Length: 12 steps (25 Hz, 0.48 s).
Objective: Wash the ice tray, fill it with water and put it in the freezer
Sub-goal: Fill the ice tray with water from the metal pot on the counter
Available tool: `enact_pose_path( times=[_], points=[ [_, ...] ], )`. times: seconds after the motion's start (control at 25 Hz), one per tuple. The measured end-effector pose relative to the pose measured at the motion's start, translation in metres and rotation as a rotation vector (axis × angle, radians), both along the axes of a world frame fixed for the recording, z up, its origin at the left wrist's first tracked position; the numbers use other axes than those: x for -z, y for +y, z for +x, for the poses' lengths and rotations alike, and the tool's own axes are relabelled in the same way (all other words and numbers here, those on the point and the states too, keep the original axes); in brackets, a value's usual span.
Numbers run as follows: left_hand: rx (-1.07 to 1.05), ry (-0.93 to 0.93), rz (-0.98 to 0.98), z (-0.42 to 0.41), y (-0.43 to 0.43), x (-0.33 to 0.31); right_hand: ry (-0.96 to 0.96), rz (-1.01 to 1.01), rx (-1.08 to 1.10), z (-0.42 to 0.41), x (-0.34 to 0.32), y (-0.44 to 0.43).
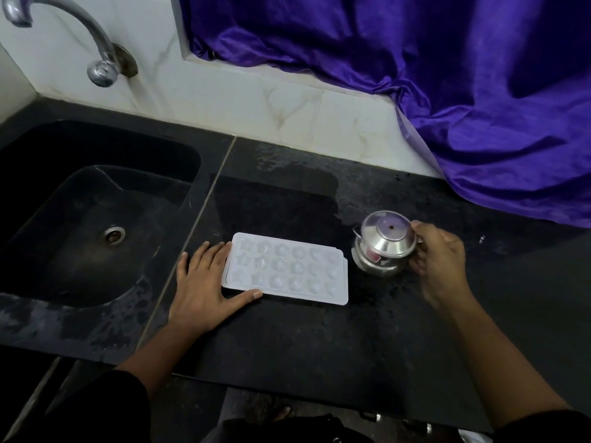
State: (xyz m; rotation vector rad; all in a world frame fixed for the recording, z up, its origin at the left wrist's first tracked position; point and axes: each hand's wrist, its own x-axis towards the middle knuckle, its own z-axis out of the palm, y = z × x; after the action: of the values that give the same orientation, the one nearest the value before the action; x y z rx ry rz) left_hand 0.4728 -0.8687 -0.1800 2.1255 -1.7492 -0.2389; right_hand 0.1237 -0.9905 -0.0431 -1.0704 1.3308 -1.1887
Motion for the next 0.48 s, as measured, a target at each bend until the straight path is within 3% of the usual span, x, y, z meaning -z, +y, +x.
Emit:
enact_pose_path(
  times=[0.12, 0.2, 0.48],
  points=[
    [0.000, 0.004, -0.008, 0.000, 0.000, 0.000, -0.060, -0.021, 0.019, -0.002, -0.009, -0.001],
    [0.001, 0.003, -0.012, -0.001, 0.000, 0.000, 0.069, -0.081, -0.016, -0.004, -0.006, -0.004],
    [0.001, 0.002, -0.008, 0.000, -0.001, 0.002, 1.022, -0.350, -0.234, 0.015, 0.002, -0.005]
  ],
)
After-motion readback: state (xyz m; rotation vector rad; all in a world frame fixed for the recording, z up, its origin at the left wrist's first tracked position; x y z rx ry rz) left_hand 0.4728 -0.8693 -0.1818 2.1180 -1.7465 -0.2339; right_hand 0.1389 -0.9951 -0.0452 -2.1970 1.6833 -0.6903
